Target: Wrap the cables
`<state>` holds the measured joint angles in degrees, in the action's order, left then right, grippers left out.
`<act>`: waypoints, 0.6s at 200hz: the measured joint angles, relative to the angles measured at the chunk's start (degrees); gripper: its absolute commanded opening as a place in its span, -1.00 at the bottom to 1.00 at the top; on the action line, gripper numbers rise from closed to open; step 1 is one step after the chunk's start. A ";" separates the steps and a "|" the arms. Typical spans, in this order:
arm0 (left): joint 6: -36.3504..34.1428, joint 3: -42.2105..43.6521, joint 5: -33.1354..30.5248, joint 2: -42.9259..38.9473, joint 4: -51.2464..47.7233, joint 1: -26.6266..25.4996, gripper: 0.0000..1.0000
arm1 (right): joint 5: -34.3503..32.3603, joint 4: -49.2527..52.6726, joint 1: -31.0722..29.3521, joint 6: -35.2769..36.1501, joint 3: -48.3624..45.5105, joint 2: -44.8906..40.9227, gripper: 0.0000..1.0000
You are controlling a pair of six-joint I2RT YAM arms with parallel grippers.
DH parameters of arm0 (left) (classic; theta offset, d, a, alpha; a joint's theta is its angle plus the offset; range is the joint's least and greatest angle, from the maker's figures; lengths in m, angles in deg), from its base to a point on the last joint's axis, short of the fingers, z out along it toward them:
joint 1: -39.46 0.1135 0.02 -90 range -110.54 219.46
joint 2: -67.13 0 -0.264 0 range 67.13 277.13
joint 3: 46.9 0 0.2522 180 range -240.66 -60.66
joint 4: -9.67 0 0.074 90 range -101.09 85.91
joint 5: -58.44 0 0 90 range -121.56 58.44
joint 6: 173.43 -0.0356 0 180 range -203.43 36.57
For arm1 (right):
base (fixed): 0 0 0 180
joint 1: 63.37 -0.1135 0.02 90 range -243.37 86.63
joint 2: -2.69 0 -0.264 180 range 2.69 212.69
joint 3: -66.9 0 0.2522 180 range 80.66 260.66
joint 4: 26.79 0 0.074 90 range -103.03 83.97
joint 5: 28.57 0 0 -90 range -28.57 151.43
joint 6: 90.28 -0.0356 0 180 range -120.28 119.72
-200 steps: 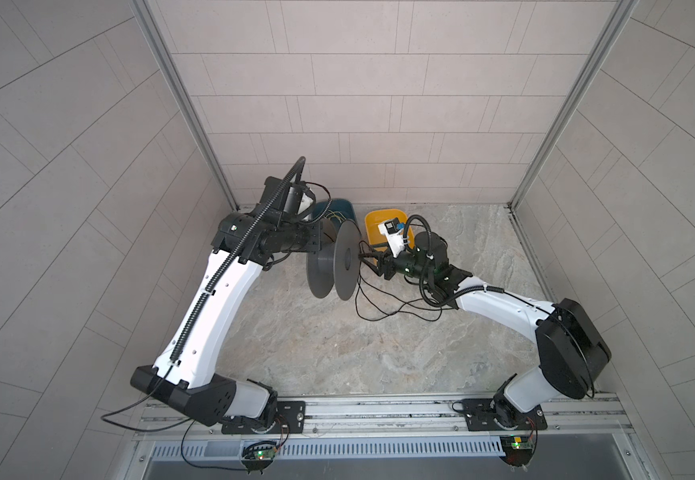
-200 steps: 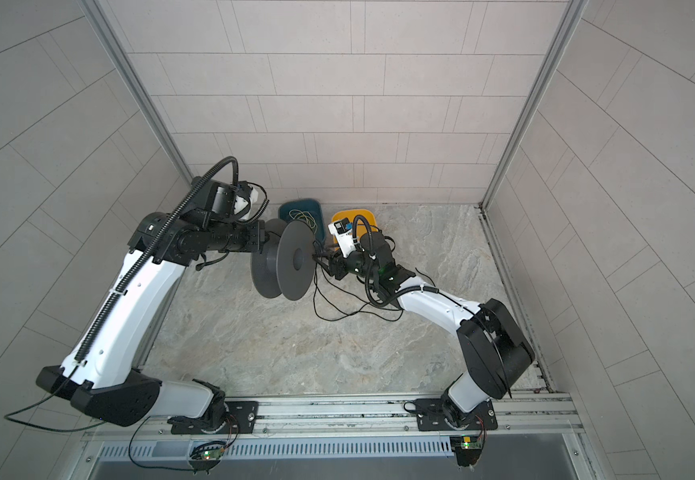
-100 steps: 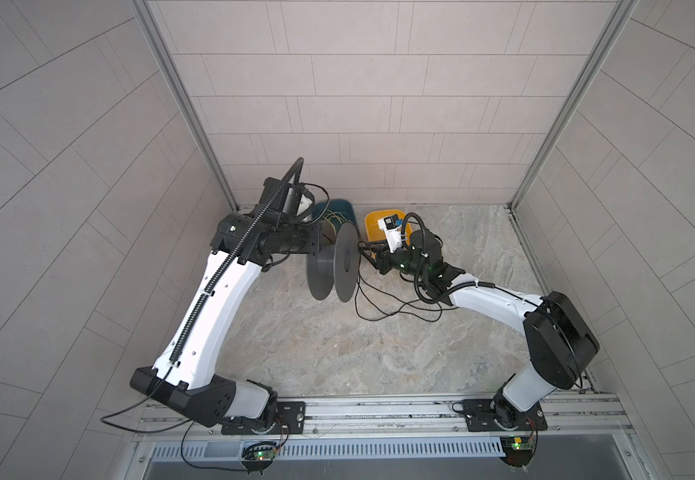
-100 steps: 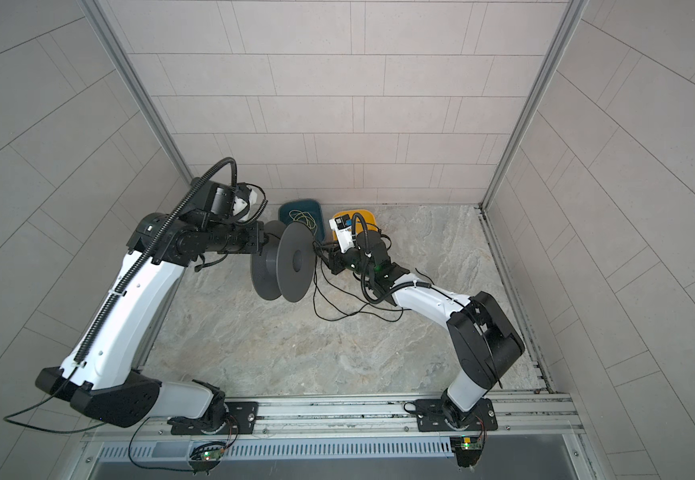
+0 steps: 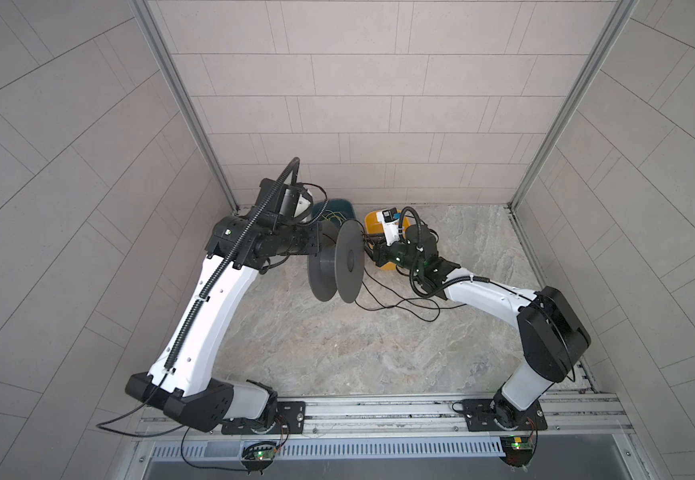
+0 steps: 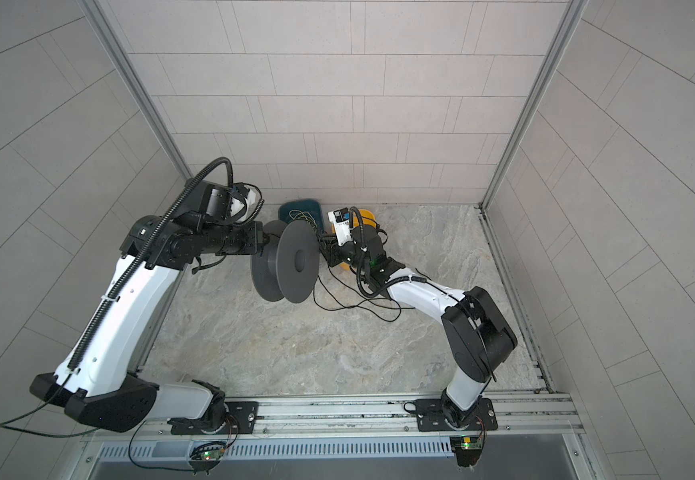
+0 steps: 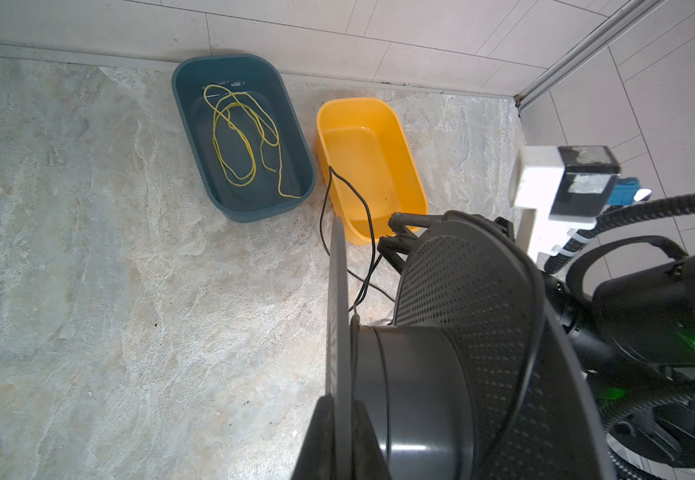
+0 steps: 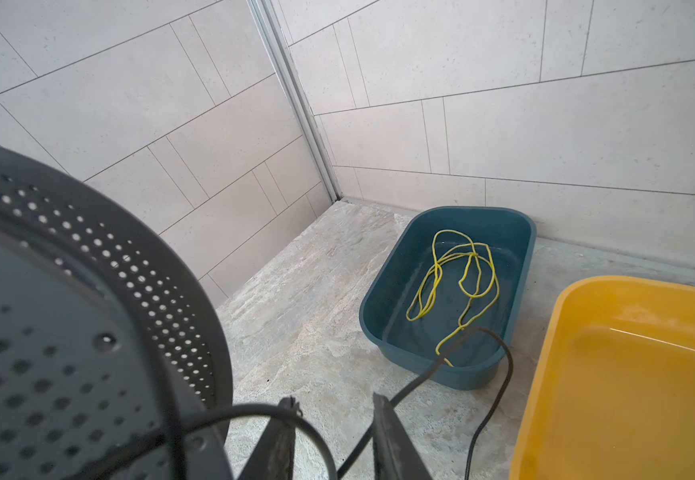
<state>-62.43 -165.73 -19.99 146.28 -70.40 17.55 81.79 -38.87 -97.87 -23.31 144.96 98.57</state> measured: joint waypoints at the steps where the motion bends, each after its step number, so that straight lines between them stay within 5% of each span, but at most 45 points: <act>1: 0.00 0.00 -0.02 0.00 0.00 0.00 -1.00 | -0.02 0.02 0.00 0.00 0.00 0.04 -0.39; 59: 0.00 0.00 -1.11 0.00 -0.09 0.00 -1.00 | -0.48 0.39 -0.22 0.22 -0.07 0.46 -1.00; 120: -2.01 -0.92 -0.72 0.13 -1.20 0.66 -1.00 | 1.27 1.29 4.31 -2.82 -2.99 -1.70 -1.00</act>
<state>-64.44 -166.65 -20.71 146.41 -71.60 18.20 83.05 -37.58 -93.57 -26.13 141.96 96.87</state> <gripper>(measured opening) 0.081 0.048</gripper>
